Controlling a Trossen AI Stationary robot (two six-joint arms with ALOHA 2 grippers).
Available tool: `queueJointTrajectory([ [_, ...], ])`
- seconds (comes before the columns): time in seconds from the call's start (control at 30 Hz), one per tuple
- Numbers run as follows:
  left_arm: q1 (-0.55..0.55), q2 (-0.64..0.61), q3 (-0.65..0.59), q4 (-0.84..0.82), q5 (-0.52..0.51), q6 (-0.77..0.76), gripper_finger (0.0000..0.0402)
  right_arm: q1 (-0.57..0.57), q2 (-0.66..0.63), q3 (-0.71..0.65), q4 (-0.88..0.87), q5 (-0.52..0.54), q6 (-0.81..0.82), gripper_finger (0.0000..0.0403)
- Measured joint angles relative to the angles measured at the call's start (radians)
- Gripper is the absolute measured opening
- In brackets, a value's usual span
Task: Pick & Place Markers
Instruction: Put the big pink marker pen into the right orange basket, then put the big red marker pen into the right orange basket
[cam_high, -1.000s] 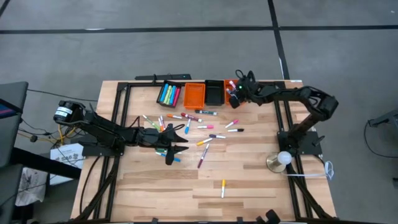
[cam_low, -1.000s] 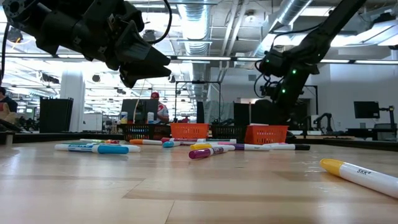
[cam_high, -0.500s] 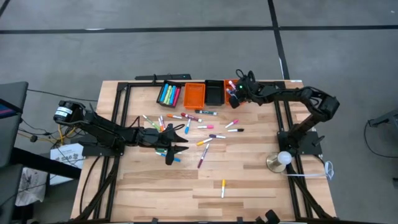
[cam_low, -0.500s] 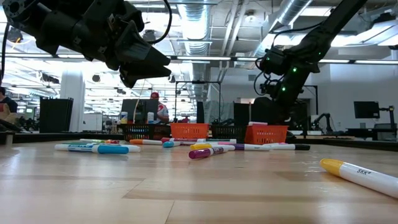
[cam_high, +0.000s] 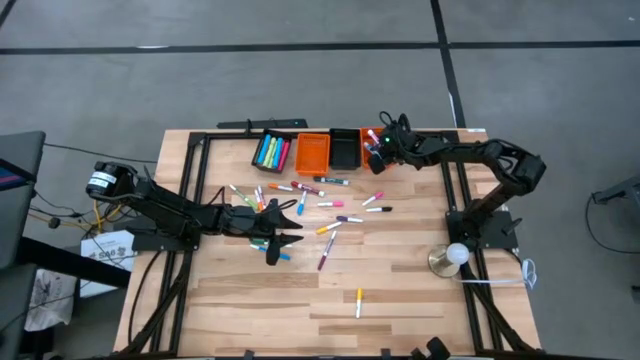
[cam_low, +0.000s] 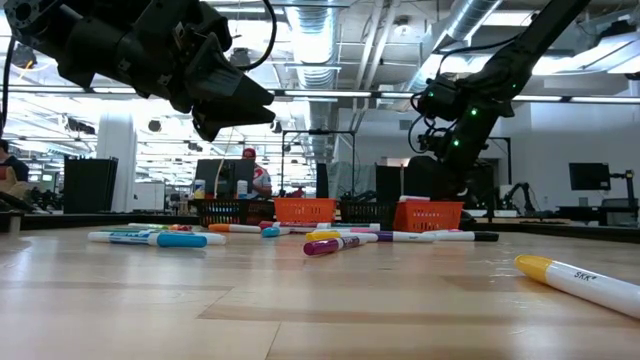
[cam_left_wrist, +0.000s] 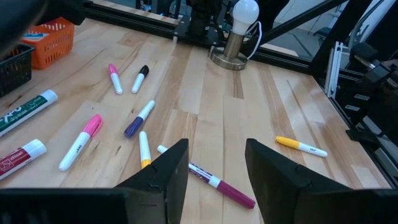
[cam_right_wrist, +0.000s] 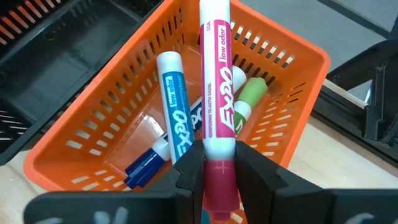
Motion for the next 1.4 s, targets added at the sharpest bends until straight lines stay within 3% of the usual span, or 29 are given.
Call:
queueJointTrajectory([
  [0.17, 0.0, 0.0, 0.0, 0.0, 0.0, 0.0, 0.0155, 0.0, -0.001, 0.0, 0.0, 0.0, -0.003, 0.0073],
  [0.43, 0.0, 0.0, 0.0, 0.0, 0.0, 0.0, 0.0155, 0.011, -0.001, 0.0, 0.0, 0.005, -0.026, 0.0136],
  [0.6, 0.0, 0.0, 0.0, 0.0, 0.0, 0.0, 0.0155, 0.016, -0.001, 0.011, -0.001, 0.008, -0.026, 0.0156],
  [0.97, 0.0, 0.0, 0.0, 0.0, 0.0, 0.0, 0.0155, 0.094, -0.153, 0.043, 0.008, 0.006, -0.06, 0.0127],
  [1.2, 0.0, 0.0, 0.0, 0.0, 0.0, 0.0, 0.0155, 0.223, -0.272, 0.043, 0.036, -0.001, -0.158, 0.0112],
  [1.4, 0.0, 0.0, 0.0, 0.0, 0.0, 0.0, 0.0155, 0.349, -0.296, 0.043, 0.066, -0.002, -0.295, 0.0112],
])
